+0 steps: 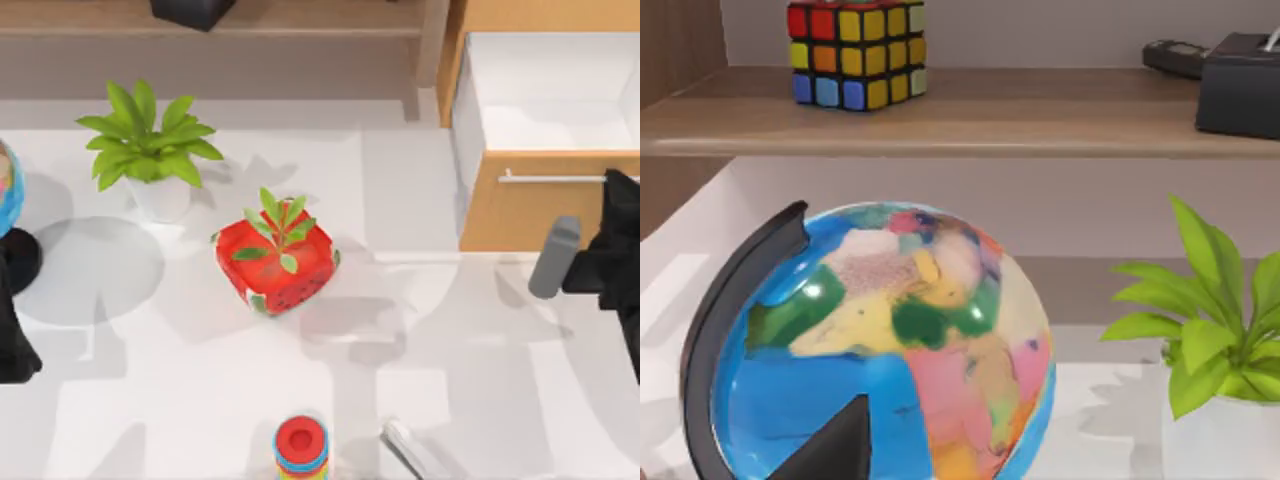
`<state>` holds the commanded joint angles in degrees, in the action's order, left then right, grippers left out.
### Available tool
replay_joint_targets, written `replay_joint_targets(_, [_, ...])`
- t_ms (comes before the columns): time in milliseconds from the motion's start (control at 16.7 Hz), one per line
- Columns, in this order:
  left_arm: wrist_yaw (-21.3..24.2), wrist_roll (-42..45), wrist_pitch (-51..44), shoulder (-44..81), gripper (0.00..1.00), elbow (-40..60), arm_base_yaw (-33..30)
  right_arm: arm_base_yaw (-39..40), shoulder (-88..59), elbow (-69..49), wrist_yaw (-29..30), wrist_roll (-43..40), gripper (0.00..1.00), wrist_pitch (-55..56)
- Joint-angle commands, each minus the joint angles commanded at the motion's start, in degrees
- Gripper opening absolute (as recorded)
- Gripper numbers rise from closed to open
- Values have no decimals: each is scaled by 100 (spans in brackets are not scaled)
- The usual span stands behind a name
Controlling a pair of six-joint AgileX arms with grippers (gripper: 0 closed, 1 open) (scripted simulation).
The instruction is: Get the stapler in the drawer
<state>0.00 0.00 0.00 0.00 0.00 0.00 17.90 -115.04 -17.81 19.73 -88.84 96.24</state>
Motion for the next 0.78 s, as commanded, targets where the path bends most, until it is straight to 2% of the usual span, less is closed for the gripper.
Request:
replay_joint_targets(360, [0, 0, 0, 0, 100, 0, 0, 71, 63, 217, 64, -1, 0, 162])
replay_joint_targets(780, [0, 0, 0, 0, 100, 0, 0, 71, 63, 217, 64, -1, 53, 162])
